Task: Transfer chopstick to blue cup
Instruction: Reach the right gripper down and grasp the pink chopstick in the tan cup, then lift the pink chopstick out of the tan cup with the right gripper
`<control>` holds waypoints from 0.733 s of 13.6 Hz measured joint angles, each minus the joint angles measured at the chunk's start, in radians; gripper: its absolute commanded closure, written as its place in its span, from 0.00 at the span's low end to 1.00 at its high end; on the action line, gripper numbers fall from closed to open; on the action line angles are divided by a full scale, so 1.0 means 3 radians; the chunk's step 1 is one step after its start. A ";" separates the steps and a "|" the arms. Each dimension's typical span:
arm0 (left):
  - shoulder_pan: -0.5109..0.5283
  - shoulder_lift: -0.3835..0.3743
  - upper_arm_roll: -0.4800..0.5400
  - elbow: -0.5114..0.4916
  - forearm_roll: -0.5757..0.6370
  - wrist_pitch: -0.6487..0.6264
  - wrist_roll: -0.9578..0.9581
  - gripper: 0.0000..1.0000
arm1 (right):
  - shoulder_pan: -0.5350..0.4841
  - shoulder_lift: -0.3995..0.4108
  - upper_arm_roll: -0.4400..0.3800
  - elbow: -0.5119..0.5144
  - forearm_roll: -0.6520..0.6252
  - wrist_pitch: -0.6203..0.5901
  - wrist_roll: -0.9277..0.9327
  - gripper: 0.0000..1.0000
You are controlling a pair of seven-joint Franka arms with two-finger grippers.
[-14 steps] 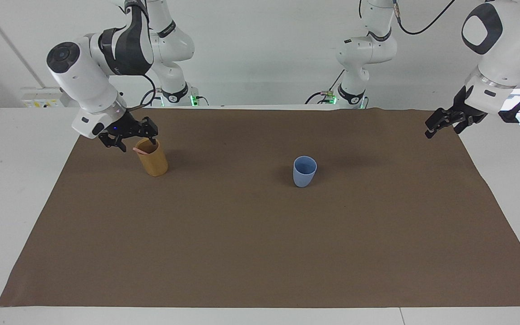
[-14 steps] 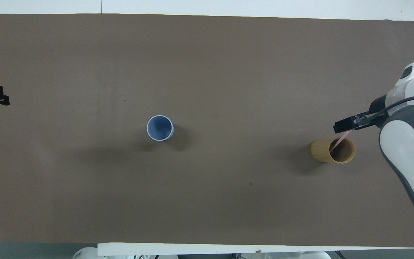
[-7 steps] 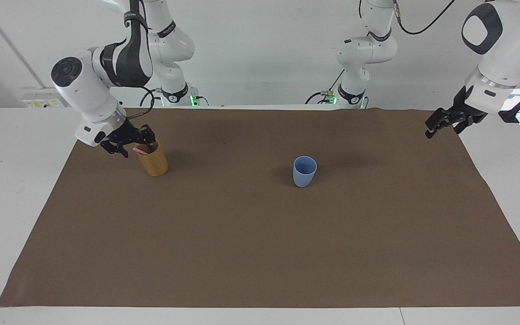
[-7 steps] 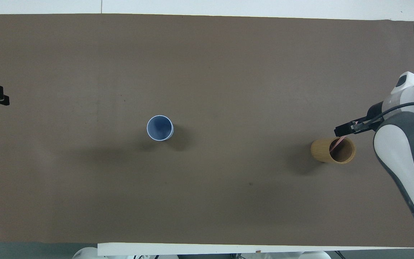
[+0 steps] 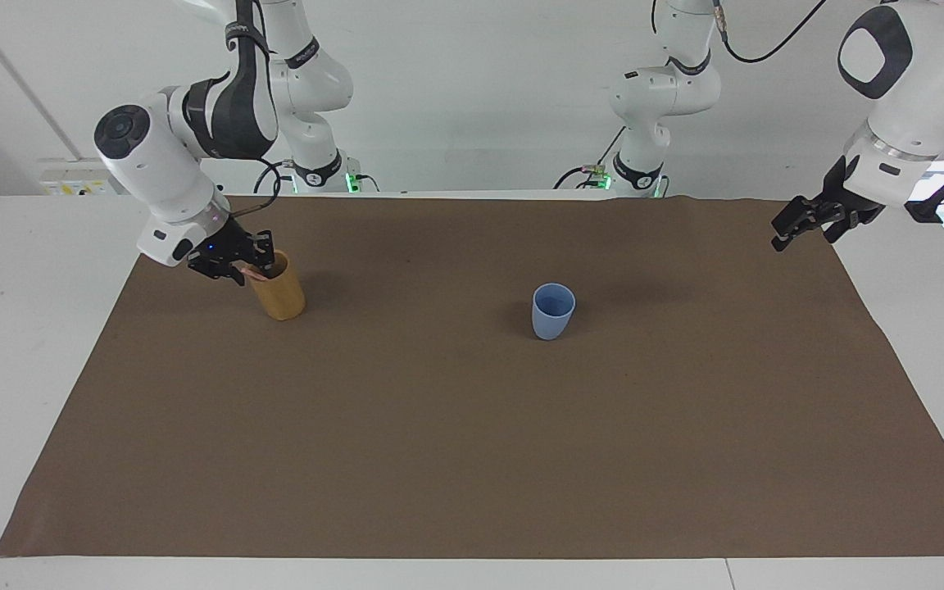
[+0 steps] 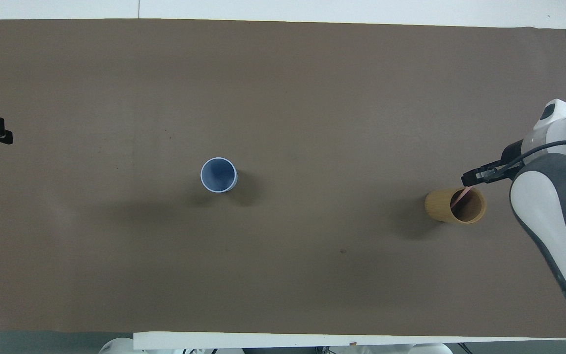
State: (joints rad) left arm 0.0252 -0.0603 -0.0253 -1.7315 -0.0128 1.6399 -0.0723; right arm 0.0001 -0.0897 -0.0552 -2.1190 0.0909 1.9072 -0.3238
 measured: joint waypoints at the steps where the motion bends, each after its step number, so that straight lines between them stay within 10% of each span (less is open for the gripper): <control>1: 0.0000 0.0000 0.0000 0.0000 0.0000 0.0000 0.0000 0.00 | -0.0009 0.0000 0.0000 0.0000 0.0000 0.0000 0.0000 0.78; 4: 0.0000 0.0000 0.0000 0.0000 0.0000 0.0000 0.0000 0.00 | -0.0021 0.0000 0.0000 -0.0002 -0.0001 -0.0001 -0.0001 1.00; 10: 0.0000 0.0000 0.0000 0.0000 0.0000 0.0000 0.0000 0.00 | -0.0021 -0.0018 0.0000 0.0036 -0.0025 -0.0078 -0.0001 1.00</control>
State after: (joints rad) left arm 0.0252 -0.0603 -0.0253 -1.7315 -0.0128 1.6399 -0.0723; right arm -0.0061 -0.0952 -0.0552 -2.1082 0.0833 1.8838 -0.3242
